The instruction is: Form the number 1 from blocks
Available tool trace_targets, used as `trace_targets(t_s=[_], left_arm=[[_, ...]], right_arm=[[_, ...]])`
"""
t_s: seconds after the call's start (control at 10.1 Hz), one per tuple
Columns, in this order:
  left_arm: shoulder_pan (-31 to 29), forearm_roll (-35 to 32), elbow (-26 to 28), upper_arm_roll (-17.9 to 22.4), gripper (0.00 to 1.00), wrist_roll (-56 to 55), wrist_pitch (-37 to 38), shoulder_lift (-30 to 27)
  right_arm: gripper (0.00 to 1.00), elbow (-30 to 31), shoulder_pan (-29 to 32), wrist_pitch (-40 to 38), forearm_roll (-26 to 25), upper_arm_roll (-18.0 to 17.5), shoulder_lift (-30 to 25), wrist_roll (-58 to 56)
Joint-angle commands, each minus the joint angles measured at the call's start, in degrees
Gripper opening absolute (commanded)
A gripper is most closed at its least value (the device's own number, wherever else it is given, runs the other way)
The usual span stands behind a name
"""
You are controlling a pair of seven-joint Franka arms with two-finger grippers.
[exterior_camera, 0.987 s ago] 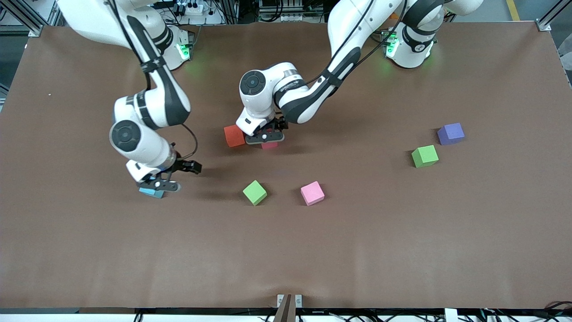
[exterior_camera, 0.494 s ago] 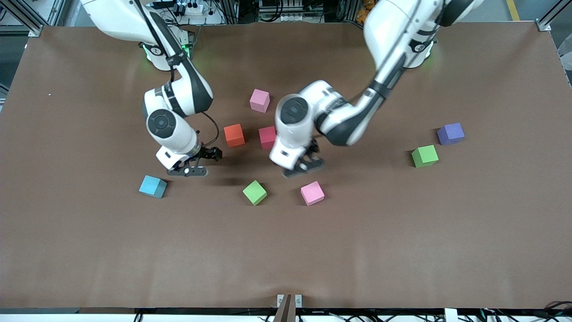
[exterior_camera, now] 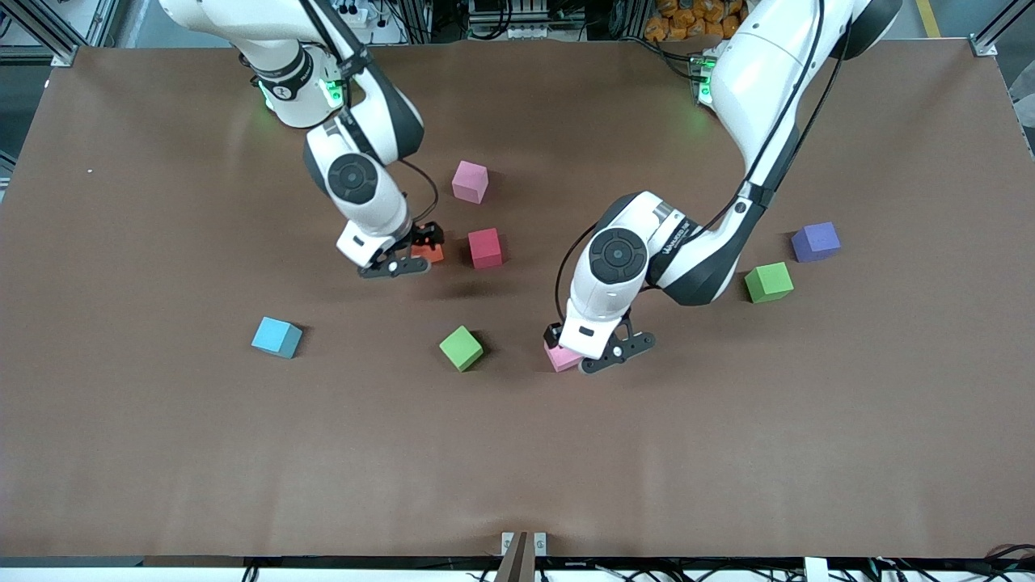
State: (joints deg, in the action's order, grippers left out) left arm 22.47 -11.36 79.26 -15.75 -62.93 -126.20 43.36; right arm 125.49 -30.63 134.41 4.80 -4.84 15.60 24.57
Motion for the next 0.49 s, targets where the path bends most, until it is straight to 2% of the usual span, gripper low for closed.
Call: trace_targets(t_s=[0.0,0.39], left_arm=[[0.9,-0.9,-0.2,0.9,1.0,-0.6,-7.7,3.3],[2.3,-0.9,0.2,2.6,1.0,-0.8,-8.4,4.5]], right_arm=[[1.0,2.4,-0.8,1.1,0.7,-0.6,-1.6,1.1],[1.0,2.8,-2.1,5.4,0.5,-0.5,1.3,1.0]])
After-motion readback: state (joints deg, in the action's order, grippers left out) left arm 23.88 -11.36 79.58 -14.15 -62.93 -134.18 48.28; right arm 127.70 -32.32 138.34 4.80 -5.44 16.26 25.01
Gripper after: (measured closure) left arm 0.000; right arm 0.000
